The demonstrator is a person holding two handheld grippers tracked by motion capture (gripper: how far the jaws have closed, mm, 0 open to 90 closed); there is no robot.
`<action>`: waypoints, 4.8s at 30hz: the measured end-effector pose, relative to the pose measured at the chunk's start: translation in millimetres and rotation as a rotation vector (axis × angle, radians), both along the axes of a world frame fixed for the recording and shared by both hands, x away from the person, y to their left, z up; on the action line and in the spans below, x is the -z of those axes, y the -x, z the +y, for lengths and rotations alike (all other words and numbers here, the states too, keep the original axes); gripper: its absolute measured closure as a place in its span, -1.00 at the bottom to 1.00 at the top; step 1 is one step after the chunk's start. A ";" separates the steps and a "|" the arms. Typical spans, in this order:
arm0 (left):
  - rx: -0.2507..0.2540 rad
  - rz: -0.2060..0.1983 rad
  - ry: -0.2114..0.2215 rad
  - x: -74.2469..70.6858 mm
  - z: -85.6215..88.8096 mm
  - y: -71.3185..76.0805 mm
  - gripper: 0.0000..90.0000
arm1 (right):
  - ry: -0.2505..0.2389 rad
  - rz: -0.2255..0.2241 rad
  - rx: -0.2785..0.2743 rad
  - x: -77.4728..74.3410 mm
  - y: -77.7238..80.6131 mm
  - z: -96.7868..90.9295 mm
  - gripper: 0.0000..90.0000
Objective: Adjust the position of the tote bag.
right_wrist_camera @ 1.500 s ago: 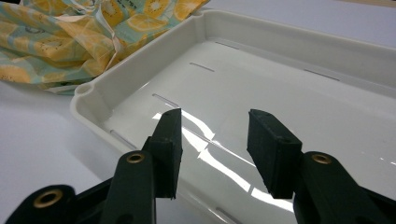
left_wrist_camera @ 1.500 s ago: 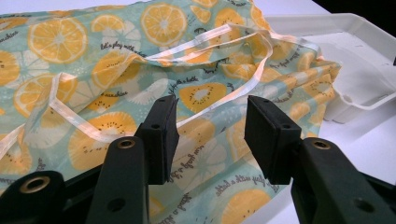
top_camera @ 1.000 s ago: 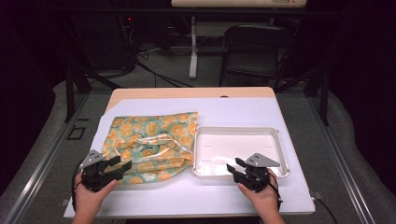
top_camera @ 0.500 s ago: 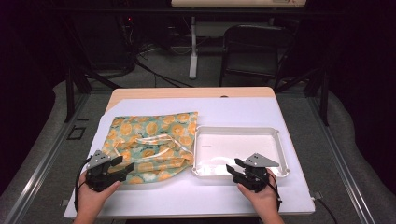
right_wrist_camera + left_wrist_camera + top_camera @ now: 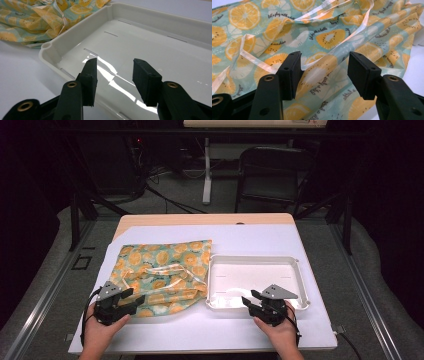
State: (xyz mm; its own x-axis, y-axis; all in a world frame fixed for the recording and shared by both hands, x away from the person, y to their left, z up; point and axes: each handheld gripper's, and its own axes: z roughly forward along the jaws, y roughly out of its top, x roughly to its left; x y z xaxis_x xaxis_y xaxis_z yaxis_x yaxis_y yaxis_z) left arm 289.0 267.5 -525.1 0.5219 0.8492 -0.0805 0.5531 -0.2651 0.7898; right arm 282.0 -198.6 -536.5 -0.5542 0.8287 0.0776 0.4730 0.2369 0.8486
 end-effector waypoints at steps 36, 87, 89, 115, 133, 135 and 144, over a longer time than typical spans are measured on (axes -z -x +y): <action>0.051 0.051 -0.074 -0.2 -0.3 0.2 0.83 | 0.014 -0.003 0.004 0.8 -0.2 1.0 0.20; -0.082 -0.077 -0.067 -63.7 -4.2 -32.5 1.00 | -0.031 -0.012 -0.041 -19.3 -2.0 7.2 0.20; -0.086 -0.084 -0.068 -68.5 -5.6 -35.5 1.00 | -0.038 -0.020 -0.070 -26.6 -3.6 15.8 0.21; -0.135 -0.222 0.131 -98.9 -6.1 -65.1 1.00 | 0.031 -0.025 -0.277 -77.0 -52.4 126.5 0.10; -0.134 -0.244 0.178 -98.1 5.7 -66.4 1.00 | 0.167 -0.038 -0.259 -63.7 -74.5 184.9 0.86; -0.136 -0.242 0.180 -96.9 6.0 -67.4 1.00 | 0.173 -0.046 -0.249 -69.7 -73.5 181.3 0.93; -0.121 -0.250 0.133 -93.8 -1.3 -70.3 1.00 | 0.140 -0.112 -0.190 -88.9 -62.9 165.4 1.00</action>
State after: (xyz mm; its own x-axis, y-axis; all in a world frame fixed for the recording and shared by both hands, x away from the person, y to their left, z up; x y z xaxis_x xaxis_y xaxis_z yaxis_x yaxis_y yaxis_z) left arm 359.3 266.1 -431.3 0.4350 0.8971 -0.0771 0.3588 -0.0941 0.9286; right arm 344.8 -33.1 -447.7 -0.6998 0.7071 -0.1014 0.3134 0.4315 0.8459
